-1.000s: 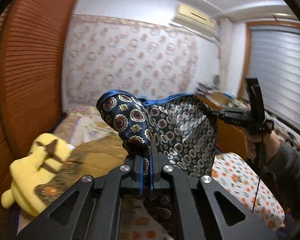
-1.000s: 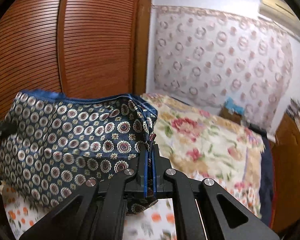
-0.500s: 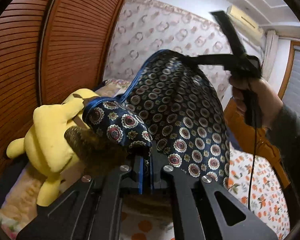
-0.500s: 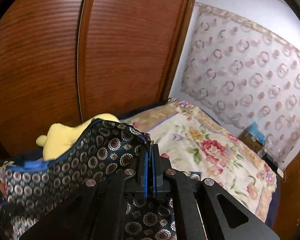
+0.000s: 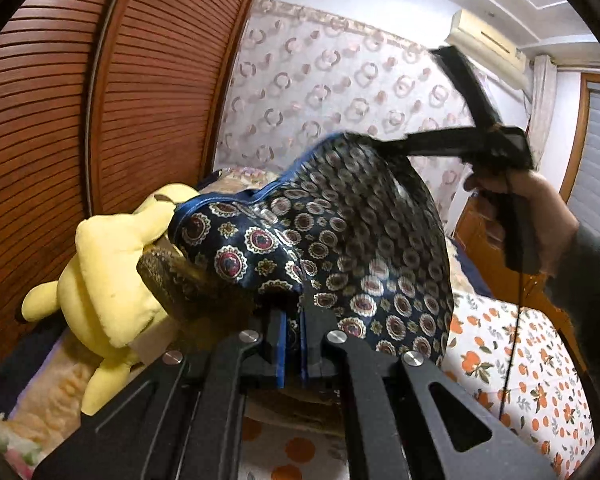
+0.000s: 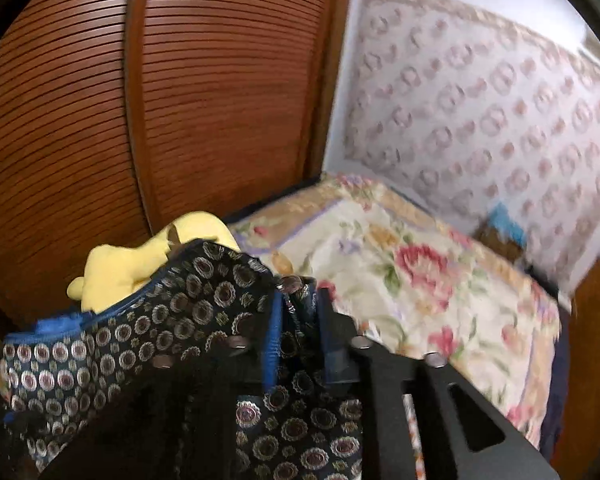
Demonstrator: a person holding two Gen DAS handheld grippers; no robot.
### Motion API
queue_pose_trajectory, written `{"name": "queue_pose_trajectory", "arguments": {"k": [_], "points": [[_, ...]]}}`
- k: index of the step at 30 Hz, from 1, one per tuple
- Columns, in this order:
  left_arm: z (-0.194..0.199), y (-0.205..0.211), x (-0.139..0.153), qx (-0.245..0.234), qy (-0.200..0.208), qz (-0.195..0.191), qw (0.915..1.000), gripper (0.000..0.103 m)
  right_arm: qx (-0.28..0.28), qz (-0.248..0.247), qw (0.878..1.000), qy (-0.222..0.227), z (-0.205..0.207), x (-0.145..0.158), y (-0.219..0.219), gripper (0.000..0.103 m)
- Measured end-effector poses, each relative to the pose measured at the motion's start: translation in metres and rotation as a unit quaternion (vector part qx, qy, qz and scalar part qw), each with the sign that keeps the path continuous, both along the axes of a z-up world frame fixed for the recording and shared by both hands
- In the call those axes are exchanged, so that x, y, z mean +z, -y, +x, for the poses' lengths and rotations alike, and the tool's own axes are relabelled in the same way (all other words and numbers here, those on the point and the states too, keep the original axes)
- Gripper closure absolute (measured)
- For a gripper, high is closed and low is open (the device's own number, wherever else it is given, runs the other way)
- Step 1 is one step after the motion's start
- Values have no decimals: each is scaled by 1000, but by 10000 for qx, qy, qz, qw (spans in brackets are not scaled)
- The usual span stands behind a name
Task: Fold small clothes
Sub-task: 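Carry the folded shirt with both tools toward the mustard cloth by the plush toy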
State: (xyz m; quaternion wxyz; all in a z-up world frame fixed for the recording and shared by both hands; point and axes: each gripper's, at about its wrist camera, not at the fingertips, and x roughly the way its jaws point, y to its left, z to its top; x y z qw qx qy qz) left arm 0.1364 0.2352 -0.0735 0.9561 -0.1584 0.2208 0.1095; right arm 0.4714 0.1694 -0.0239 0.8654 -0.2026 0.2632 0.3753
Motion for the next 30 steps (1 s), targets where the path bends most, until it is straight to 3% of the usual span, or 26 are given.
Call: {"name": "queue_pose_trajectory", "arguments": {"k": [4,12,23,26,30], "points": [[3,1,-1,4,-132,62,9999,98,-223,79,9986,-477,0,-22,28,62],[6,-2,-1,-34,-234,37,9997,98,-561,636,9842,-1552,-2,-57,80,57],[7,1,-2,-92,-327,69,9994,98,-815,1642,9303,-3178,28,-116,97,55],[7,1,-4,-115,-366,84,9992,98,-816,1813,9225,-3310,35,-123,99,55],[8,1,-5,-175,-400,68,9990,98,-843,1834,9246,-3231,35,-129,98,55]]}}
